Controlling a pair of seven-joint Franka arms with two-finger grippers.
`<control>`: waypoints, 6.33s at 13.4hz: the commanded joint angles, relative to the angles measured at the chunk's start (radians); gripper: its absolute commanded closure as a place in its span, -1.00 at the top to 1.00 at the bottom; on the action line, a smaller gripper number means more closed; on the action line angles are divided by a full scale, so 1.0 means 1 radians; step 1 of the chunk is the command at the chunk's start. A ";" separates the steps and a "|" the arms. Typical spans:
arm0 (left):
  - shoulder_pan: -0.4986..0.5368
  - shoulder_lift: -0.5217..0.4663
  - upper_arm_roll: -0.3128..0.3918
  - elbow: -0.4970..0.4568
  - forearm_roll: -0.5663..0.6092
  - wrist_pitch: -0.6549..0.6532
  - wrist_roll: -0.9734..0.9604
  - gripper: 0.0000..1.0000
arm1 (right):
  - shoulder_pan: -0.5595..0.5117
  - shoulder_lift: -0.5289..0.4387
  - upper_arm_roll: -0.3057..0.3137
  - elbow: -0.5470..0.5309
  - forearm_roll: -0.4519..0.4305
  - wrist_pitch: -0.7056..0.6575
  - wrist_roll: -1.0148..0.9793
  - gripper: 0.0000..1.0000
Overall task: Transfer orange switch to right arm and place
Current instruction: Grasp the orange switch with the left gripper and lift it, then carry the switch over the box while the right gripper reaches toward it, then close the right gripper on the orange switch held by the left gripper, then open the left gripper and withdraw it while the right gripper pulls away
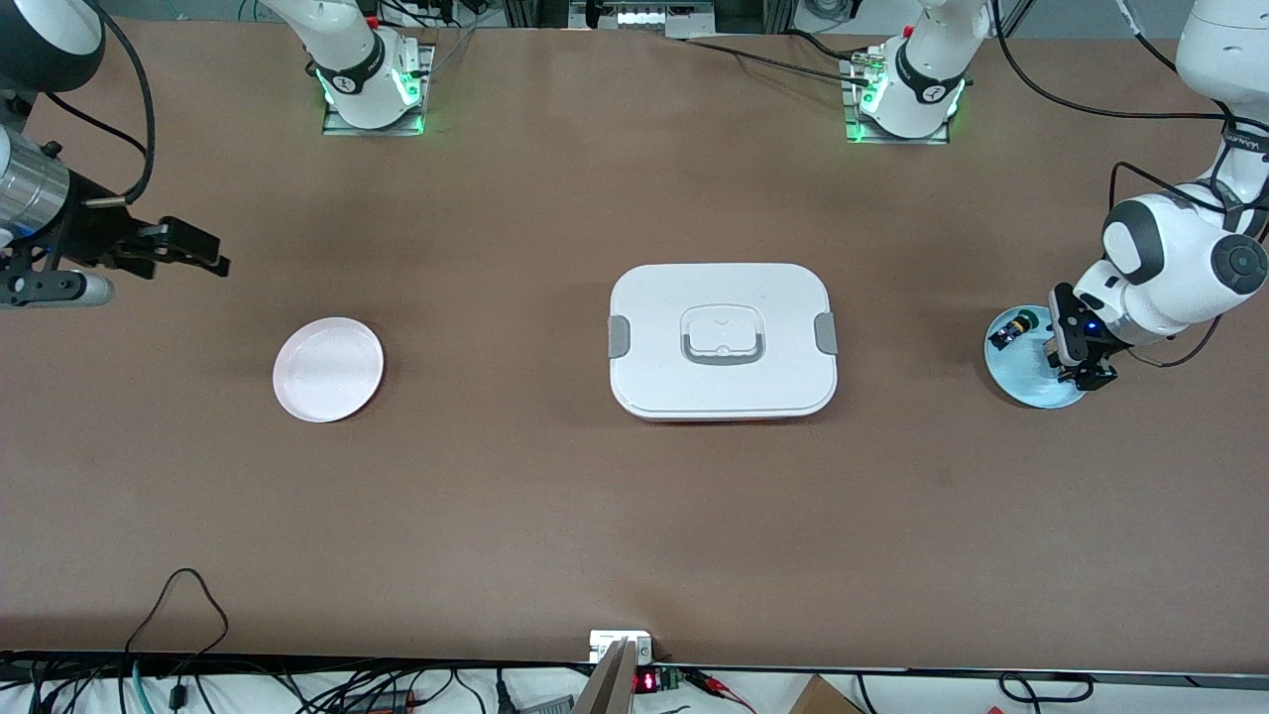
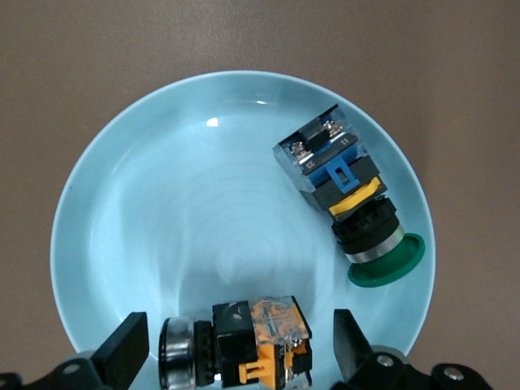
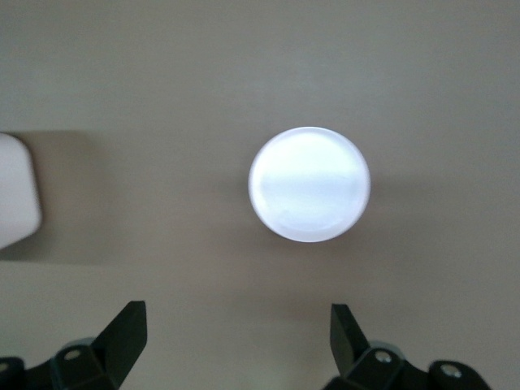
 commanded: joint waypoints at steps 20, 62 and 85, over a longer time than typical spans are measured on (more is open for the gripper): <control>-0.044 -0.038 -0.124 0.170 -0.410 -0.307 0.039 -1.00 | 0.106 0.319 -0.004 -0.014 1.334 -0.052 -0.360 1.00; -0.672 0.025 -0.339 0.526 -1.996 -0.359 0.007 -1.00 | 0.327 0.388 -0.003 -0.017 1.602 0.027 -0.173 0.65; -0.321 -0.094 -0.283 0.445 -1.818 -0.372 -0.027 1.00 | 0.283 0.388 -0.004 -0.016 1.487 0.017 -0.304 -0.62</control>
